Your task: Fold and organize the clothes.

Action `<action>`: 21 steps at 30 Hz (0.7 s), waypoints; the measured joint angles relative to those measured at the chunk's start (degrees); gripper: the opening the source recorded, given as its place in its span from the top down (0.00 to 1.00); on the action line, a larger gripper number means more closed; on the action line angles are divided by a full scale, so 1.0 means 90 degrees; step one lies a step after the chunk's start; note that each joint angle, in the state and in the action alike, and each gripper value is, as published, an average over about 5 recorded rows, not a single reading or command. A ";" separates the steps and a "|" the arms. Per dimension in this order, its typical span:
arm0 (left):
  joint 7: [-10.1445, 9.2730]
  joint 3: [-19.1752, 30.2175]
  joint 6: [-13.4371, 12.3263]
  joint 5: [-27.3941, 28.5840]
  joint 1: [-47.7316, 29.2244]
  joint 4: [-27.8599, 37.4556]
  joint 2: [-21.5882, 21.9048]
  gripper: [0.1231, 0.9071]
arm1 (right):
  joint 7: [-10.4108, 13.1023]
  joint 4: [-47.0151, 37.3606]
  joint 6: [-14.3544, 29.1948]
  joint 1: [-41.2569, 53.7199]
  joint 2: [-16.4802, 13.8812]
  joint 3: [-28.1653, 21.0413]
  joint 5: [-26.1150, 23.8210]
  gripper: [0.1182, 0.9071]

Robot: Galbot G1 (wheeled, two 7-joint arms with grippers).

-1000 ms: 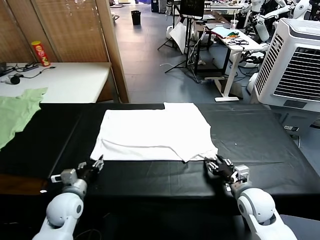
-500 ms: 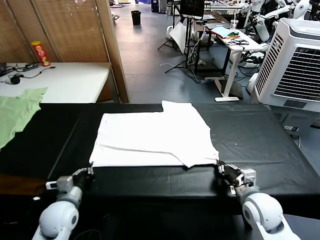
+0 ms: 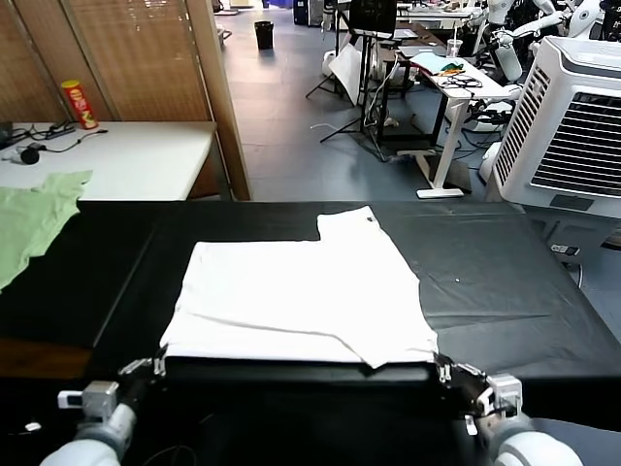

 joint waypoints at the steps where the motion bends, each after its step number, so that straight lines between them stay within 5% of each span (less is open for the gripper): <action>1: -0.0009 -0.0023 0.0021 -0.0003 0.0044 -0.0032 -0.0011 0.81 | -0.0001 0.0044 -0.0033 -0.0029 -0.0015 0.0023 0.0008 0.58; 7: -0.0127 -0.0156 0.0221 -0.0009 0.0278 -0.0249 -0.0021 0.40 | -0.0050 0.0336 0.0034 -0.0109 -0.0112 0.0238 0.0385 0.21; 11: -0.0148 -0.0281 0.0443 -0.0043 0.0341 -0.0421 0.0004 0.19 | -0.0080 0.0256 0.0471 0.0184 -0.0237 0.0399 0.0728 0.14; 21: 0.0203 -0.0491 0.0299 -0.0144 -0.0825 -0.0084 0.0362 0.14 | 0.0391 -0.1636 0.1139 0.2962 -0.0801 -0.0436 0.1043 0.14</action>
